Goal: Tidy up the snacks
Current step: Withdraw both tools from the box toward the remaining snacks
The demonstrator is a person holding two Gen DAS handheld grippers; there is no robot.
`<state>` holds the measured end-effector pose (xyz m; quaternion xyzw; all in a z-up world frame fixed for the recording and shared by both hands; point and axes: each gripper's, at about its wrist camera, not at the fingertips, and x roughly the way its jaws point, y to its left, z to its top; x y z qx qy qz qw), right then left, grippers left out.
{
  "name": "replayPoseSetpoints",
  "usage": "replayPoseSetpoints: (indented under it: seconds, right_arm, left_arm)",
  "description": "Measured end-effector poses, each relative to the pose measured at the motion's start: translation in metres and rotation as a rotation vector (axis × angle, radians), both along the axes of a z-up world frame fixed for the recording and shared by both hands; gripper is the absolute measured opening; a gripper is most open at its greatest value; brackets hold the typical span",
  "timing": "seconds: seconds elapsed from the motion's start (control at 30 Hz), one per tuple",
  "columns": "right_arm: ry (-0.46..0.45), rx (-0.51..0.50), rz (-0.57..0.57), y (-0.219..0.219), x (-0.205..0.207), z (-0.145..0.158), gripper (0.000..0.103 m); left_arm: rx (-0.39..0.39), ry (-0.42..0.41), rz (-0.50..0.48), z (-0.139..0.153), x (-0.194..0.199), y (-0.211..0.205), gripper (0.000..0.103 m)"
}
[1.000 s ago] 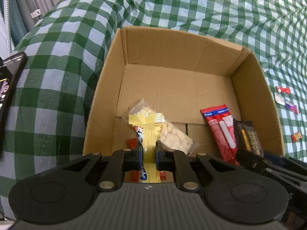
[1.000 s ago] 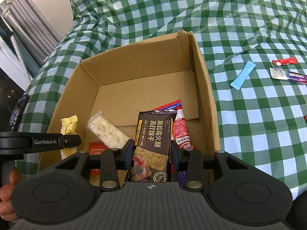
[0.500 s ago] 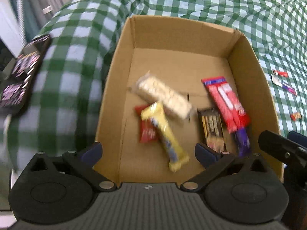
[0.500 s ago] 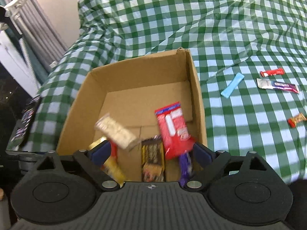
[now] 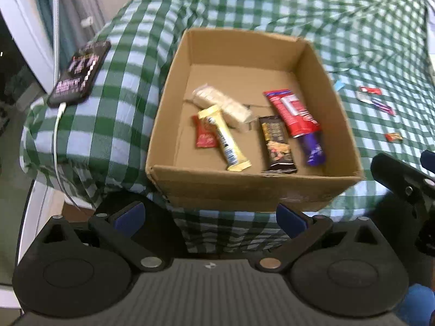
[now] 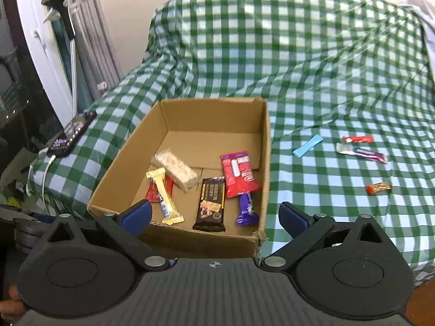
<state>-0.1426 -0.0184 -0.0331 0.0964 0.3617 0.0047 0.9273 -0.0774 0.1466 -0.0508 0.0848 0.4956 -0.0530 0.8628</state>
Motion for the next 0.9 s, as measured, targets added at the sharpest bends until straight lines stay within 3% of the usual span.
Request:
replayPoseSetpoints:
  seconds: [0.43, 0.9]
  right_arm:
    - [-0.117, 0.022, -0.036, -0.017, -0.05, 0.025, 0.1]
    - [-0.138, 0.052, -0.061, -0.026, -0.061, 0.024, 0.1]
  left_arm:
    - [0.005, -0.098, -0.03, 0.03, -0.039, -0.012, 0.103]
    - [0.037, -0.115, -0.065, 0.031, -0.043, -0.023, 0.103]
